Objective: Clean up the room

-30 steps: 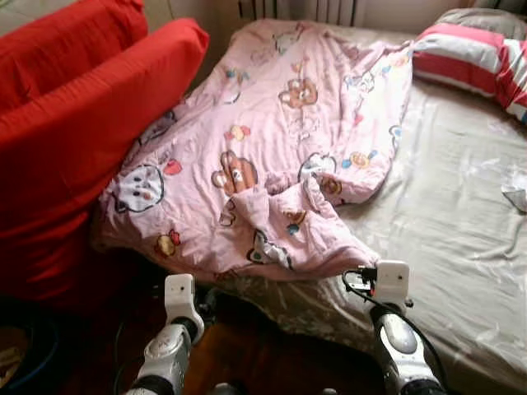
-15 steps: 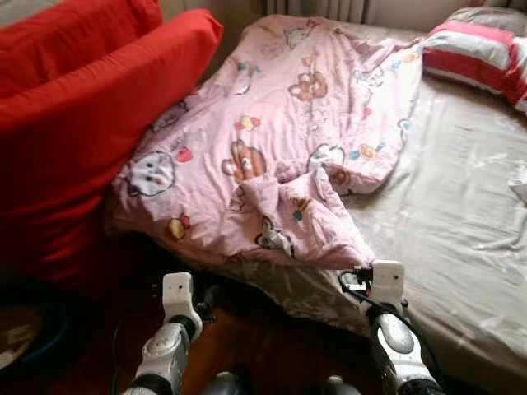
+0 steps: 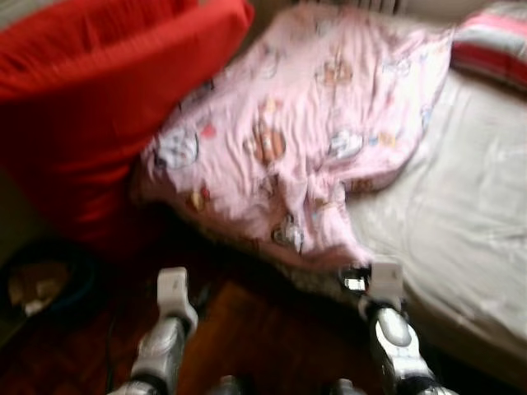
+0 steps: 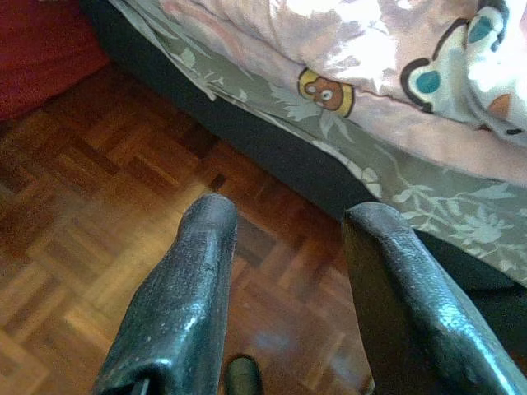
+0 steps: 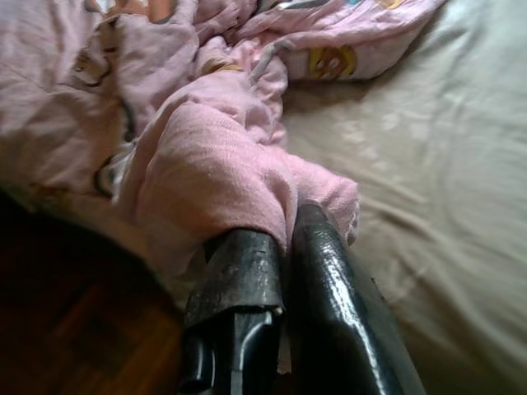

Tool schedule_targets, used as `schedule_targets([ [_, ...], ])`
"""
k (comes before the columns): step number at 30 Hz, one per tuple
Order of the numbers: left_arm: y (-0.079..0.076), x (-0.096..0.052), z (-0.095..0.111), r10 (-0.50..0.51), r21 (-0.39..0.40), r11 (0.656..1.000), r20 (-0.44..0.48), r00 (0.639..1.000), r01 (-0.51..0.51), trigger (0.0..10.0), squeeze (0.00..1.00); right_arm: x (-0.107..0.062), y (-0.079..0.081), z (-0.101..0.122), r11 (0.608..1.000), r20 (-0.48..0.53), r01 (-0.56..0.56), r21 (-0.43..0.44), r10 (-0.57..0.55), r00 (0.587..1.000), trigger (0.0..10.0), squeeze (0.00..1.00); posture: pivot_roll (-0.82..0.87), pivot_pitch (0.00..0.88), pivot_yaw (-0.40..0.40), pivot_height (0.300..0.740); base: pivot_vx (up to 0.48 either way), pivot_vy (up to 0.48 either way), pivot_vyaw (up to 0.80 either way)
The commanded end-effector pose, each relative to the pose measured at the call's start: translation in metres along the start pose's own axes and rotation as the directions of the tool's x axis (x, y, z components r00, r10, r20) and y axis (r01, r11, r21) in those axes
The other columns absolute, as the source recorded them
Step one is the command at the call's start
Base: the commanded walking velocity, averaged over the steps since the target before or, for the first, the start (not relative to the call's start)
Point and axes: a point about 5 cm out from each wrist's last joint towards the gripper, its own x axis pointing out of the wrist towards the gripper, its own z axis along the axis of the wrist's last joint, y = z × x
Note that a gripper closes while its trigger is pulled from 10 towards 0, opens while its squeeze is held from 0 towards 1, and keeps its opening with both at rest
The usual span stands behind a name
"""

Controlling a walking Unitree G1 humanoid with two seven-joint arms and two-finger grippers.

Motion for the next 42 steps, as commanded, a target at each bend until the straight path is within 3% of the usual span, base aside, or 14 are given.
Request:
schedule_targets([
  [1, 0.002, -0.003, -0.006, 0.010, -0.004, 1.000, -0.027, 1.000, -0.010, 10.0, 0.00, -0.003, 0.000, -0.005, 1.000, -0.014, 0.009, 0.013, -0.009, 1.000, 10.0, 0.00, -0.06, 0.225, 0.070, 0.740, 0.000, 0.000, 0.00],
  [29, -0.002, -0.004, -0.011, 0.000, -0.002, 1.000, -0.035, 0.999, 0.000, 10.0, 0.00, -0.009, -0.003, -0.015, 1.000, -0.057, -0.001, -0.019, -0.001, 0.998, 10.0, 0.00, -0.06, 0.211, 0.061, 0.740, 0.000, 0.000, 0.00],
  [30, -0.002, -0.004, -0.011, 0.001, -0.002, 1.000, -0.035, 0.999, -0.001, 10.0, 0.00, -0.010, -0.003, -0.016, 1.000, -0.046, -0.004, -0.020, 0.004, 0.999, 10.0, 0.00, -0.06, 0.211, 0.061, 0.740, 0.000, 0.000, 0.00],
  [31, -0.001, -0.004, -0.011, 0.003, -0.003, 1.000, -0.035, 0.999, -0.004, 10.0, 0.00, -0.014, -0.001, -0.009, 1.000, 0.051, -0.014, 0.013, 0.014, 0.999, 10.0, 0.00, -0.07, 0.210, 0.060, 0.740, 0.000, 0.000, 0.00],
  [32, -0.001, -0.004, -0.011, 0.003, -0.003, 1.000, -0.035, 0.999, -0.004, 10.0, 0.00, -0.014, -0.001, -0.009, 1.000, 0.051, -0.014, 0.013, 0.014, 0.999, 10.0, 0.00, -0.07, 0.210, 0.060, 0.740, 0.000, 0.000, 0.00],
  [33, 0.000, -0.004, -0.011, 0.006, -0.003, 1.000, -0.036, 0.999, -0.006, 10.0, 0.00, -0.019, -0.001, -0.003, 0.999, 0.136, -0.015, 0.042, 0.010, 0.991, 10.0, 0.00, -0.08, 0.209, 0.060, 0.740, 0.000, 0.000, 0.00],
  [39, -0.001, -0.004, -0.011, 0.002, 0.000, 1.000, -0.042, 0.999, -0.002, 10.0, 0.00, -0.037, -0.008, -0.010, 0.991, 0.160, -0.041, -0.125, 0.061, 0.985, 10.0, 0.00, -0.09, 0.197, 0.058, 0.740, 0.000, 0.000, 0.00],
  [42, -0.002, -0.004, -0.011, 0.000, 0.000, 1.000, -0.044, 0.999, -0.001, 10.0, 0.00, -0.045, -0.013, -0.021, 0.990, 0.103, -0.040, -0.132, 0.054, 0.993, 10.0, 0.00, -0.10, 0.191, 0.054, 0.740, 0.000, 0.000, 0.00],
])
